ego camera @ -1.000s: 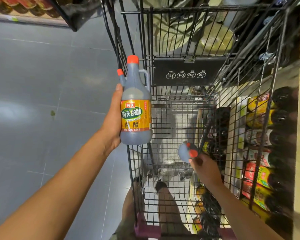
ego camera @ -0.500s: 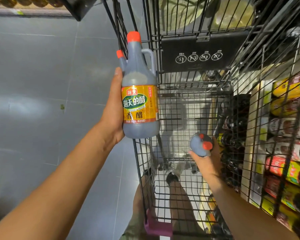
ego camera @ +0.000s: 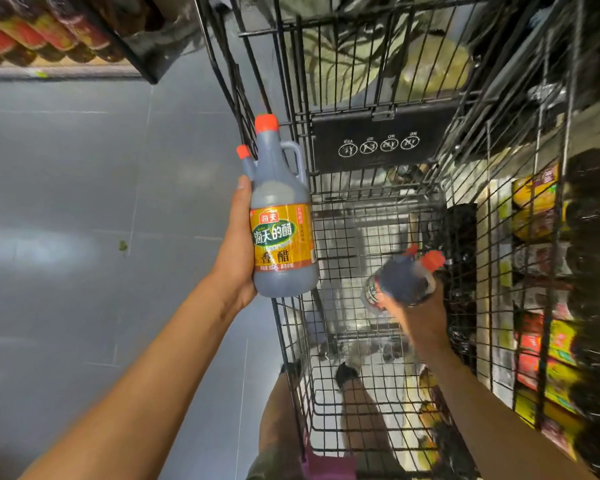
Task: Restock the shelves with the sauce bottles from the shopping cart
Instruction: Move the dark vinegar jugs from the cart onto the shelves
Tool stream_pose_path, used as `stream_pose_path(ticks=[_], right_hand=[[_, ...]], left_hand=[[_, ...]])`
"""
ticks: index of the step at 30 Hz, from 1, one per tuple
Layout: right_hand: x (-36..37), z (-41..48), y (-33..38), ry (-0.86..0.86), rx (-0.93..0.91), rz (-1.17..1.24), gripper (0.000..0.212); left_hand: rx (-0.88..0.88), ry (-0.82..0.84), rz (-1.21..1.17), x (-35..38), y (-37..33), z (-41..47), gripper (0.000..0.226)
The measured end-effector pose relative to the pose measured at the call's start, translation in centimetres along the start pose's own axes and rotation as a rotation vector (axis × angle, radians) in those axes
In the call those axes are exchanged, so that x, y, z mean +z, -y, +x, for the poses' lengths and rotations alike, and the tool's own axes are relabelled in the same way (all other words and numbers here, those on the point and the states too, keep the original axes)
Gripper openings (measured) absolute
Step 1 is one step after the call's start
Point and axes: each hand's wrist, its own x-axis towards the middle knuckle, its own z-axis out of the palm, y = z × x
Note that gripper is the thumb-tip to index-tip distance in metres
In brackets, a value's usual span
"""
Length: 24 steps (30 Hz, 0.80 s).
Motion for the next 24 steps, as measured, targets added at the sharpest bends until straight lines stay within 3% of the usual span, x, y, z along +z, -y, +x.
stream_pose_path(ticks=[10,12,14,17,18,21,24], right_hand=[[-2.6,-7.7,16.9,0.144,-0.191,0.538,0.081],[-3.1,-10.9,20.3,0.158,-0.198,0.557,0.065],[-3.4,-13.6,23.1,0.207,-0.120,0.742,0.037],[-3.5,-17.1,24.2,0.168,-0.194,0.682,0.028],[-3.2,-17.7,24.3,0.134,-0.209,0.699,0.032],[-3.0,-20.0,24.2,0.139,-0.307,0.725,0.086],[-3.7,-22.6,24.2,0.116,-0.347,0.755,0.106]], left_hand=[[0.052,0.171,0.027,0.8,-6.2,-7.2,0.073],[0.058,0.212,0.055,0.8,-7.5,-9.2,0.073],[0.073,0.247,0.073,0.8,-8.7,-11.4,0.072],[0.094,0.279,0.095,1.0,-10.0,-14.2,0.066],[0.105,0.299,0.099,1.1,-10.4,-15.0,0.065],[0.132,0.331,0.138,1.8,-11.0,-17.6,0.061],[0.174,0.385,0.166,2.9,-10.9,-19.7,0.057]])
